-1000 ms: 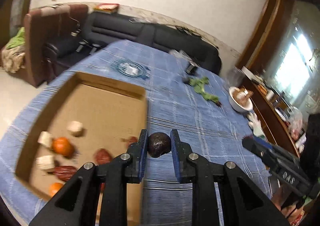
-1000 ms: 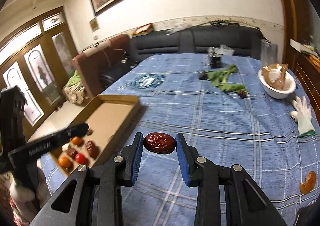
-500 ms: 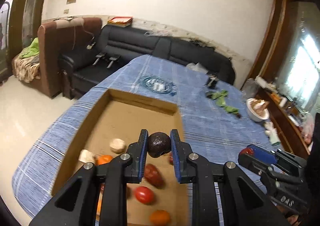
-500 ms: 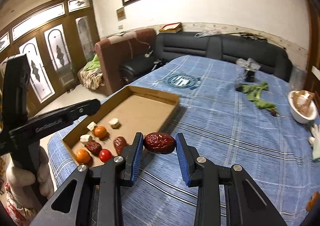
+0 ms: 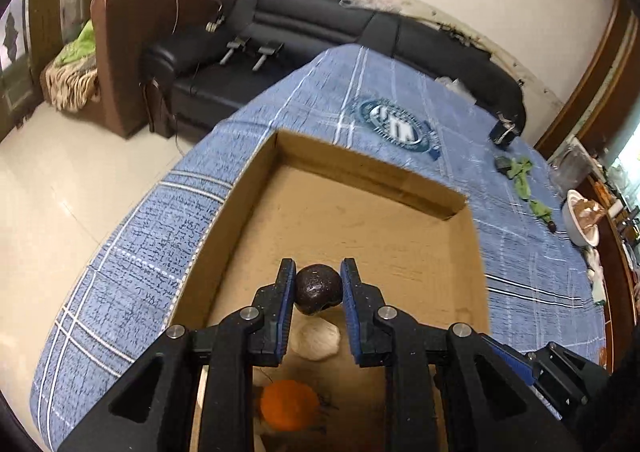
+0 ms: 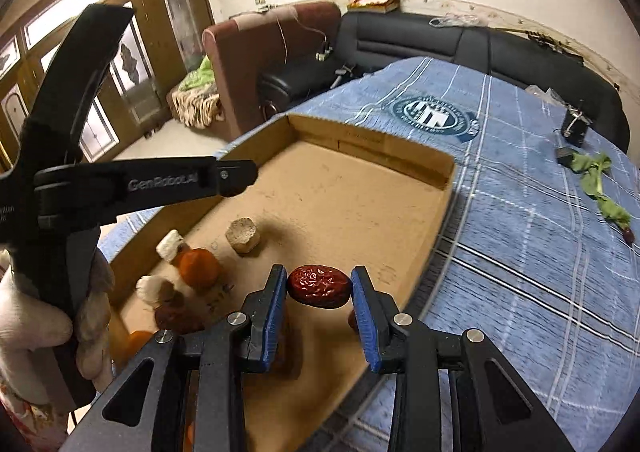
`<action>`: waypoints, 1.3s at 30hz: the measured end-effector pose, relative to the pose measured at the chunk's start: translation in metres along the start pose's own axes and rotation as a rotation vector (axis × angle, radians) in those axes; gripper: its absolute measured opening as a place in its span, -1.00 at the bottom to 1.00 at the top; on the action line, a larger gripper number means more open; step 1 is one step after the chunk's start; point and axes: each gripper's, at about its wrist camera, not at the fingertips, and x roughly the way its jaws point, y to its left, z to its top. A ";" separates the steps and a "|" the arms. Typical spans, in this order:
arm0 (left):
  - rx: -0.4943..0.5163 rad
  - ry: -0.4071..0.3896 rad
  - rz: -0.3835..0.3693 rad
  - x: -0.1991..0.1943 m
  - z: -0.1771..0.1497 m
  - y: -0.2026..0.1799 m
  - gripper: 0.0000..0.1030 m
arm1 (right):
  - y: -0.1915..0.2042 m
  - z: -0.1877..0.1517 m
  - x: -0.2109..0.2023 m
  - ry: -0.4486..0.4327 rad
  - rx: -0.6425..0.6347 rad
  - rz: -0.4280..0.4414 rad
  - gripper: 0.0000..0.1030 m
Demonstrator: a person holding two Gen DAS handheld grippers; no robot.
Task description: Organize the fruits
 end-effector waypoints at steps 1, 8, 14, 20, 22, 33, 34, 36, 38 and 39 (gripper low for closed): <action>-0.005 0.011 0.004 0.004 0.000 0.001 -0.57 | 0.000 0.001 0.004 0.005 0.001 0.002 -0.28; -0.039 0.022 -0.014 0.011 0.000 0.007 -0.02 | 0.000 0.002 0.021 0.034 0.019 0.022 -0.26; -0.054 -0.023 -0.021 -0.010 -0.001 0.008 0.04 | 0.004 0.004 0.008 0.008 0.012 0.009 -0.25; -0.002 -0.201 0.043 -0.070 -0.014 -0.013 0.29 | -0.004 -0.003 -0.035 -0.064 0.051 -0.020 -0.25; 0.026 -0.278 0.089 -0.091 -0.022 -0.025 0.49 | -0.007 -0.011 -0.055 -0.101 0.066 -0.032 -0.25; 0.076 -0.649 0.299 -0.196 -0.097 -0.095 1.00 | -0.027 -0.066 -0.124 -0.175 0.116 -0.126 -0.25; 0.084 -0.651 0.313 -0.198 -0.102 -0.100 1.00 | -0.030 -0.071 -0.128 -0.178 0.132 -0.125 -0.25; 0.107 -0.635 0.350 -0.195 -0.109 -0.110 1.00 | -0.036 -0.081 -0.136 -0.185 0.163 -0.125 -0.24; 0.131 -0.600 0.363 -0.191 -0.114 -0.118 1.00 | -0.040 -0.089 -0.141 -0.192 0.187 -0.122 -0.24; 0.142 -0.569 0.348 -0.187 -0.116 -0.121 1.00 | -0.042 -0.093 -0.143 -0.193 0.196 -0.126 -0.24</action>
